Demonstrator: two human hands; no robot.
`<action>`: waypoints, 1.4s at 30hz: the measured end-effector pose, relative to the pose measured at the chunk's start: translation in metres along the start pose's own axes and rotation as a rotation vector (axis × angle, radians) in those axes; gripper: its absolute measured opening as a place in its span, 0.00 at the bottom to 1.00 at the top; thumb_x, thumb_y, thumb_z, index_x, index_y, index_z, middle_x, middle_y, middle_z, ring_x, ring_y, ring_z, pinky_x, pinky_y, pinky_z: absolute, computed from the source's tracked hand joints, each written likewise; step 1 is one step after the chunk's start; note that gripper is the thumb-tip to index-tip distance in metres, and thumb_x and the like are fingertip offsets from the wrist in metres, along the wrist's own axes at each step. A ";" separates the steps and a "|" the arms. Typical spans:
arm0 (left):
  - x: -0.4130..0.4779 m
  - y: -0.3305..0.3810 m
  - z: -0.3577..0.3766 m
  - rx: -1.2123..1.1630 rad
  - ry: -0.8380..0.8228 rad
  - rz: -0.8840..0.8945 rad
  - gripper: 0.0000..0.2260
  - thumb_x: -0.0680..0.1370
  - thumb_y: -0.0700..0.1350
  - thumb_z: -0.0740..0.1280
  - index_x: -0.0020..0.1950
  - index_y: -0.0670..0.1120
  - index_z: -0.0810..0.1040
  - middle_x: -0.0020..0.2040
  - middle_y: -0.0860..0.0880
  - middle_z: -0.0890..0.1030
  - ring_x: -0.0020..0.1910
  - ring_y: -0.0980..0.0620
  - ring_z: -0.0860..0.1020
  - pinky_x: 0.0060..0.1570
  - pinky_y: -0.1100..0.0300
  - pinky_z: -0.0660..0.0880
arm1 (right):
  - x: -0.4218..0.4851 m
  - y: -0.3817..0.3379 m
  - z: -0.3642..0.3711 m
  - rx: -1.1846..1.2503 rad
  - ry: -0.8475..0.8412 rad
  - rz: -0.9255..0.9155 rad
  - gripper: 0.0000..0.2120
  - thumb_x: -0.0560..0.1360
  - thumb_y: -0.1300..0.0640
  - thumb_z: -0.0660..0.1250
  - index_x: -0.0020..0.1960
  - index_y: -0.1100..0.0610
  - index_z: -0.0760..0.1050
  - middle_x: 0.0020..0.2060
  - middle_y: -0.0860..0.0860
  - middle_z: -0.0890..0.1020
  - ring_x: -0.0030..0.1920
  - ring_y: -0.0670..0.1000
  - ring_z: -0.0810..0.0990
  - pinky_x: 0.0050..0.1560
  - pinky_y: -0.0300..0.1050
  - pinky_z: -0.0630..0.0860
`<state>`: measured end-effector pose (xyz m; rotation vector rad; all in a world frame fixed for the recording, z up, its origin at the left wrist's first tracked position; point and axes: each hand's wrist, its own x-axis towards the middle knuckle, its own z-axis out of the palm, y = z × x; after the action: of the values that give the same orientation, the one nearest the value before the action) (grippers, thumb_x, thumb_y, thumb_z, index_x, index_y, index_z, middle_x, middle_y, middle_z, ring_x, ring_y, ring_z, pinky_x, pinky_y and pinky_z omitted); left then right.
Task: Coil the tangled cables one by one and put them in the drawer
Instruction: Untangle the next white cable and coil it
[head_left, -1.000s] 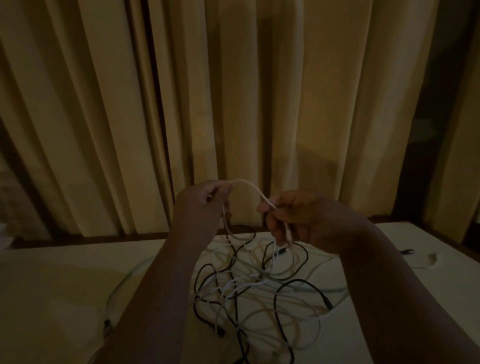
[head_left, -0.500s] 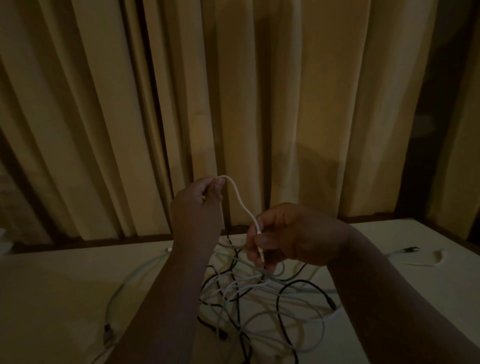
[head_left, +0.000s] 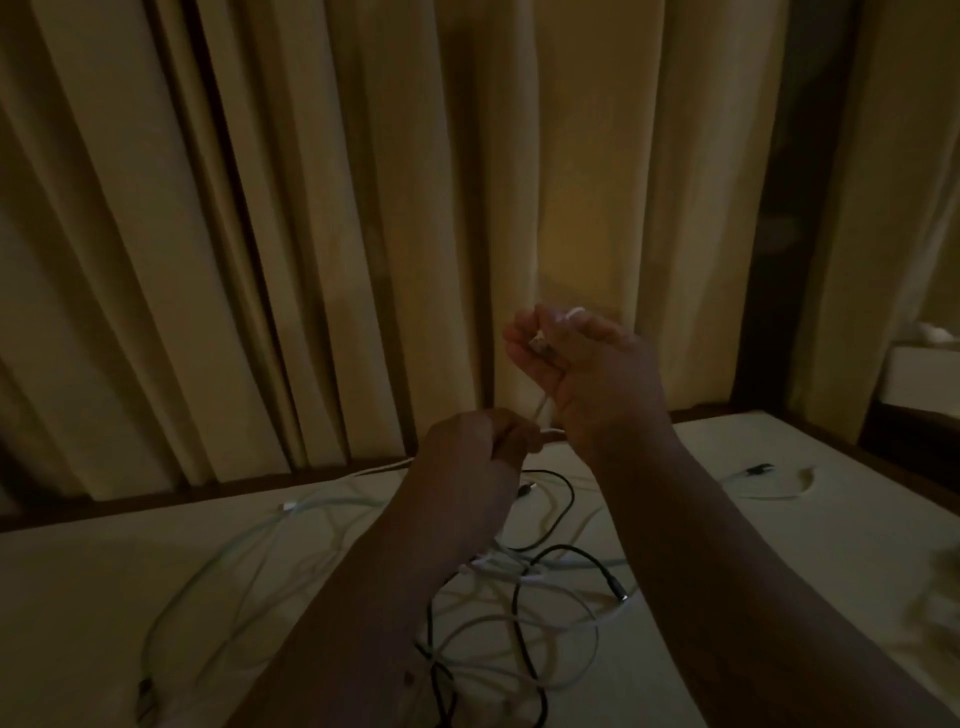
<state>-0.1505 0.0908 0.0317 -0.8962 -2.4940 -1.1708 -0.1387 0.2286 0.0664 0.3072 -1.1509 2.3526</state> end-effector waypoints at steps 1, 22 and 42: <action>-0.001 0.002 0.000 0.012 -0.011 -0.007 0.10 0.84 0.49 0.62 0.49 0.53 0.83 0.26 0.61 0.74 0.28 0.68 0.74 0.26 0.73 0.65 | 0.002 0.004 -0.003 -0.071 0.014 -0.038 0.06 0.80 0.66 0.67 0.49 0.69 0.78 0.45 0.61 0.84 0.51 0.59 0.86 0.50 0.50 0.83; -0.001 -0.021 -0.060 0.051 0.172 0.042 0.03 0.79 0.48 0.70 0.46 0.55 0.81 0.42 0.58 0.80 0.43 0.65 0.78 0.41 0.67 0.73 | 0.006 0.020 -0.015 -1.182 -0.560 0.241 0.23 0.85 0.48 0.56 0.40 0.60 0.77 0.29 0.48 0.76 0.32 0.48 0.72 0.39 0.43 0.69; -0.003 -0.009 -0.027 -0.002 0.046 0.156 0.12 0.85 0.48 0.58 0.42 0.53 0.75 0.29 0.55 0.72 0.28 0.59 0.71 0.28 0.66 0.65 | -0.002 -0.005 0.006 0.524 -0.532 0.491 0.33 0.73 0.23 0.49 0.41 0.54 0.65 0.32 0.46 0.63 0.31 0.46 0.61 0.31 0.40 0.61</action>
<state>-0.1544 0.0642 0.0425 -1.0317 -2.3403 -1.1307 -0.1349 0.2257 0.0727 0.9754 -0.8616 3.1159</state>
